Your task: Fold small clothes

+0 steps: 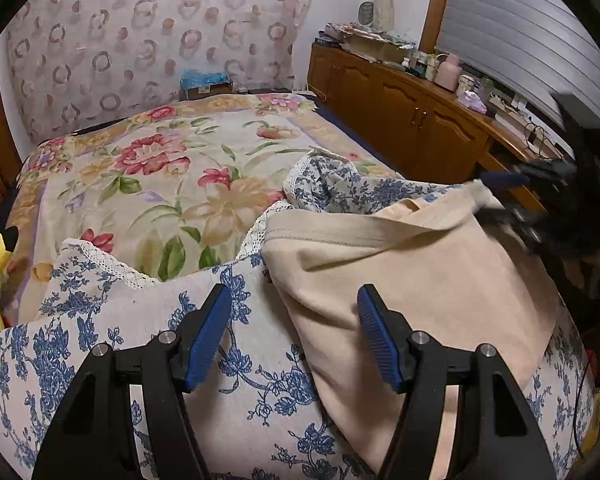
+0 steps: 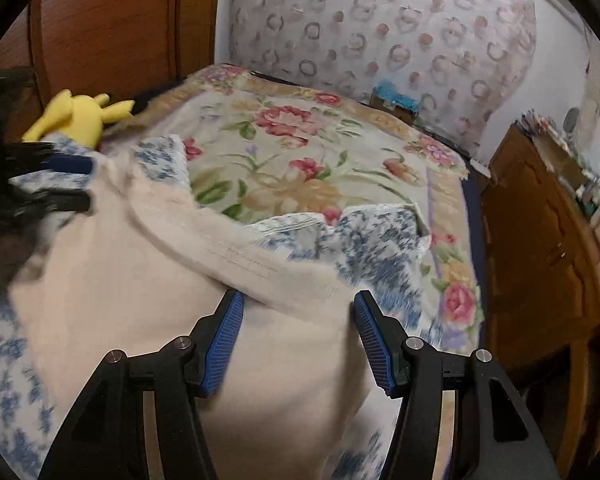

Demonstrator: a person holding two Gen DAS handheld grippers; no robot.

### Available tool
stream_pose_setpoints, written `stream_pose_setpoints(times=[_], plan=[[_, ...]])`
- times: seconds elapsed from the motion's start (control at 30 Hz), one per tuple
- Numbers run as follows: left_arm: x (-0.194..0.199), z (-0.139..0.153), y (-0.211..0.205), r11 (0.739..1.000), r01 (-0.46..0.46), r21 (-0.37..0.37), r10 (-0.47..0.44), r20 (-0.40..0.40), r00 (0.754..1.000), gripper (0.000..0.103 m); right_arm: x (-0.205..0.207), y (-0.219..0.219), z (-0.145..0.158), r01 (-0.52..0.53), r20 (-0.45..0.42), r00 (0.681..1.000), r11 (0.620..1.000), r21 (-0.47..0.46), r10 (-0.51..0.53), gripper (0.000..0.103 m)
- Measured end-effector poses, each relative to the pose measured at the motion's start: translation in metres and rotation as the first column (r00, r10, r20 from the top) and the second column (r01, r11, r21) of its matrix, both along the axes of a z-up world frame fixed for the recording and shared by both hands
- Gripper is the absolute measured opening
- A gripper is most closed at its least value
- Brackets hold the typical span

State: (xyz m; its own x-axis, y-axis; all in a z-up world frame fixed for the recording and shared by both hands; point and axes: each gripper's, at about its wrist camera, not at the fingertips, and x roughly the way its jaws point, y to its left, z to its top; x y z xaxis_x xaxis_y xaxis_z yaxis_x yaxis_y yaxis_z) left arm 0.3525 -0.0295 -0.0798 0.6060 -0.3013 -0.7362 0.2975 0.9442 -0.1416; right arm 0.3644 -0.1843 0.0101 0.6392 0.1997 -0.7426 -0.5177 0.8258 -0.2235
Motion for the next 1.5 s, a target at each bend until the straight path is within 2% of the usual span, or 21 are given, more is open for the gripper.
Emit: stream_pose_setpoints(times=[0.1,0.13,0.2,0.27,0.37,0.47,0.53,0.6,0.77,0.83,1.13,1.17,1.23,1.27,1.3,1.33,1.37,1.47,1.5], plan=[[-0.001,0.0,0.0,1.0,-0.003,0.001,0.003,0.001,1.0,0.066,0.03,-0.005,0.023,0.112,0.073,0.991,0.993,0.031,-0.114,0.06],[-0.002,-0.001,0.001,1.0,-0.005,-0.001,0.005,0.0,1.0,0.066,0.038,-0.013,0.033,0.161,0.104,0.98,0.985,0.069,-0.168,0.06],[-0.001,-0.001,0.001,1.0,-0.005,-0.003,0.005,-0.004,1.0,0.066,0.045,-0.025,0.047,0.205,0.11,0.969,0.97,0.129,-0.22,0.06],[-0.001,-0.002,0.002,1.0,-0.004,-0.002,0.004,-0.003,1.0,0.066,0.042,-0.032,0.051,0.2,0.083,0.973,0.966,0.164,-0.216,0.06],[0.001,-0.003,0.003,1.0,-0.021,-0.01,0.021,-0.005,1.0,0.066,0.022,-0.037,0.047,0.18,0.063,0.979,0.97,0.161,-0.192,0.06],[0.01,-0.006,0.007,0.999,-0.044,-0.025,0.044,-0.018,0.999,0.066,0.005,-0.049,0.031,0.18,-0.02,0.984,0.967,0.181,-0.179,0.064],[0.018,-0.011,0.007,0.998,-0.051,-0.021,0.05,-0.048,0.998,0.066,-0.003,-0.06,0.021,0.194,-0.071,0.98,0.962,0.191,-0.184,0.064],[0.021,-0.014,0.007,0.998,-0.04,-0.049,0.036,-0.079,0.996,0.066,-0.002,-0.069,0.015,0.216,-0.107,0.974,0.957,0.194,-0.199,0.064],[0.016,-0.015,0.005,0.996,-0.023,-0.088,0.014,-0.101,0.995,0.066,0.008,-0.083,0.004,0.27,-0.196,0.955,0.931,0.246,-0.225,0.064],[0.015,-0.016,0.002,0.995,-0.012,-0.103,0.001,-0.113,0.994,0.06,0.012,-0.087,0.003,0.278,-0.219,0.95,0.92,0.275,-0.221,0.064],[0.009,-0.015,-0.01,0.994,0.017,-0.104,-0.028,-0.105,0.994,0.059,0.016,-0.087,-0.011,0.261,-0.233,0.954,0.909,0.325,-0.191,0.064],[0.009,-0.015,-0.011,0.994,0.023,-0.108,-0.035,-0.105,0.994,0.057,0.015,-0.083,-0.013,0.246,-0.234,0.957,0.912,0.329,-0.174,0.064],[0.01,-0.016,-0.013,0.992,0.039,-0.12,-0.052,-0.112,0.992,0.041,0.016,-0.076,-0.017,0.219,-0.244,0.96,0.915,0.339,-0.139,0.064],[0.01,-0.016,-0.015,0.992,0.041,-0.116,-0.054,-0.114,0.992,0.036,0.015,-0.074,-0.019,0.205,-0.252,0.96,0.916,0.345,-0.12,0.062],[0.01,-0.017,-0.016,0.993,0.045,-0.114,-0.058,-0.119,0.991,0.024,0.014,-0.071,-0.02,0.184,-0.255,0.962,0.92,0.346,-0.096,0.059],[0.01,-0.016,-0.017,0.992,0.05,-0.117,-0.064,-0.123,0.99,0.019,0.015,-0.069,-0.021,0.16,-0.26,0.963,0.924,0.348,-0.069,0.043],[0.01,-0.015,-0.017,0.99,0.056,-0.127,-0.072,-0.126,0.989,0.016,0.016,-0.067,-0.022,0.143,-0.273,0.961,0.924,0.355,-0.044,0.033],[0.002,-0.006,-0.014,0.987,0.067,-0.143,-0.082,-0.103,0.991,0.012,0.015,-0.064,-0.019,0.105,-0.253,0.967,0.936,0.335,-0.018,0.019],[-0.003,0.0,-0.012,0.987,0.068,-0.149,-0.081,-0.085,0.993,0.011,0.013,-0.063,-0.016,0.099,-0.238,0.971,0.942,0.32,-0.021,0.018]])
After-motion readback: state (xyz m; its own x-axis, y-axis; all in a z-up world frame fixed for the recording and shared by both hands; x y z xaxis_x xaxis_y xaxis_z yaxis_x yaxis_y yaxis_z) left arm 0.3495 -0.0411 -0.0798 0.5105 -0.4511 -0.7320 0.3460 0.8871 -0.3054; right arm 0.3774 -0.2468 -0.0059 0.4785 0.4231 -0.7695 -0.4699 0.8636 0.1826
